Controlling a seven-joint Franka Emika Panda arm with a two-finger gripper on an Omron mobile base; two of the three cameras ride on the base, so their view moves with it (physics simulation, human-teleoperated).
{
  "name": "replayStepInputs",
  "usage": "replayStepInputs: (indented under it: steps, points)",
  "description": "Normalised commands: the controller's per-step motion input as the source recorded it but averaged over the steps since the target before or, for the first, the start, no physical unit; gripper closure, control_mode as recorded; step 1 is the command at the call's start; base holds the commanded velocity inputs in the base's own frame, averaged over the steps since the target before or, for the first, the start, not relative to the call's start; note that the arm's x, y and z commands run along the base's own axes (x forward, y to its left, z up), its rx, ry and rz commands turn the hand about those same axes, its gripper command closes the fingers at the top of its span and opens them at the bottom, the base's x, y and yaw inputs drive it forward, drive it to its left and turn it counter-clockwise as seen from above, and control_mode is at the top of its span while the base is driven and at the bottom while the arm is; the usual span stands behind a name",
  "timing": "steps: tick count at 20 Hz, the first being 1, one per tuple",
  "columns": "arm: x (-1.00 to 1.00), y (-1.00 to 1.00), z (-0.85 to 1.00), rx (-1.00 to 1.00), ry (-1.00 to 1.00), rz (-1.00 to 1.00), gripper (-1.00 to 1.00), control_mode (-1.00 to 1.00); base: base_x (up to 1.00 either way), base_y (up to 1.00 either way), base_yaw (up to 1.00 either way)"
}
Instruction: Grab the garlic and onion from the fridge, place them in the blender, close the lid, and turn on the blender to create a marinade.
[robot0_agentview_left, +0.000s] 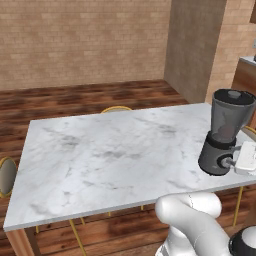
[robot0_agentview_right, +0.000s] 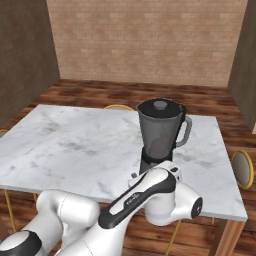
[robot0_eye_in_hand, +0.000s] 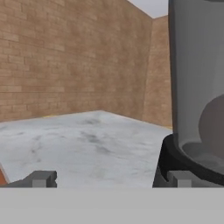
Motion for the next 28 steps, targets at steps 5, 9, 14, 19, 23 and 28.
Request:
replayStepInputs:
  steps: [5,9,14,19,23,28]
  points:
    - [0.12,-0.05,-0.13,0.00,0.00,0.00,-1.00,-1.00,0.00,0.00,0.00]
    - [0.11,-0.12,-0.06,0.00,0.00,0.00,-1.00,-1.00,0.00,0.00,0.00]
    - [0.11,-0.04,-0.12,0.00,0.00,0.00,-1.00,-1.00,0.00,0.00,0.00]
    - [0.13,-0.01,-0.13,0.00,0.00,0.00,-1.00,-1.00,0.00,0.00,0.00]
    - [0.14,-0.03,-0.09,0.00,0.00,0.00,-1.00,-1.00,0.00,0.00,0.00]
    - [0.13,-0.05,-0.05,0.00,0.00,0.00,-1.00,-1.00,0.00,0.00,0.00]
